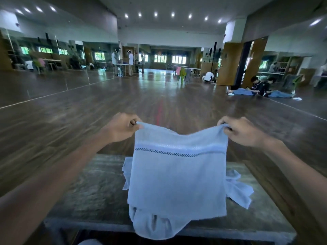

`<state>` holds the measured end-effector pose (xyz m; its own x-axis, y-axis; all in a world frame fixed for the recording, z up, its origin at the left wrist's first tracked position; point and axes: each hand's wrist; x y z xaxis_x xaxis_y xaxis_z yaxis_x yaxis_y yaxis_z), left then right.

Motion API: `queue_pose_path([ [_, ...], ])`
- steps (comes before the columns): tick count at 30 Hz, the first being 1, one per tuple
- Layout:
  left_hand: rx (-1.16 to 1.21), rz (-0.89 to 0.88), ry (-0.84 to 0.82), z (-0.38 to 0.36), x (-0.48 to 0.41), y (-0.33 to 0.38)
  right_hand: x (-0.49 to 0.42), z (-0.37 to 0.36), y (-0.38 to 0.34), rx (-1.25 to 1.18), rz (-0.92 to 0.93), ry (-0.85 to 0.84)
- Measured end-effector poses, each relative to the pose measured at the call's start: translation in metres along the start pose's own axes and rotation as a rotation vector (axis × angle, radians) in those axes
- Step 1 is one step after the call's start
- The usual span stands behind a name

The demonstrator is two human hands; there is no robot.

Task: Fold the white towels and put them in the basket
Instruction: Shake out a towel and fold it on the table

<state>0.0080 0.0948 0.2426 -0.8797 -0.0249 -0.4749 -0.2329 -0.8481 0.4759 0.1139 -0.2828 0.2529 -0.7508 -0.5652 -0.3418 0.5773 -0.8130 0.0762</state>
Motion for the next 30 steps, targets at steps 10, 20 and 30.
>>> queue_pose_path([
  [10, 0.146, 0.054, -0.061, 0.002, 0.009, -0.012, 0.012, -0.002, 0.003, -0.331, -0.040, -0.015],
  [20, 0.278, 0.177, -0.362, -0.016, 0.014, -0.055, 0.017, -0.035, 0.008, -0.476, -0.042, -0.247],
  [30, 0.128, 0.147, -0.003, -0.032, 0.018, -0.056, -0.001, -0.054, -0.002, -0.225, -0.097, 0.128],
])
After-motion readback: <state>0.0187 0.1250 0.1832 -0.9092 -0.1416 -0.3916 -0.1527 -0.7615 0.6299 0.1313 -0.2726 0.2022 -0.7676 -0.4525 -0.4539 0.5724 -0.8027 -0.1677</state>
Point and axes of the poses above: each hand's wrist, its own x-axis away from the middle knuckle, its own z-axis out of the back of the hand, y = z × x, and after that the axes turned 11 degrees about x, right-handed
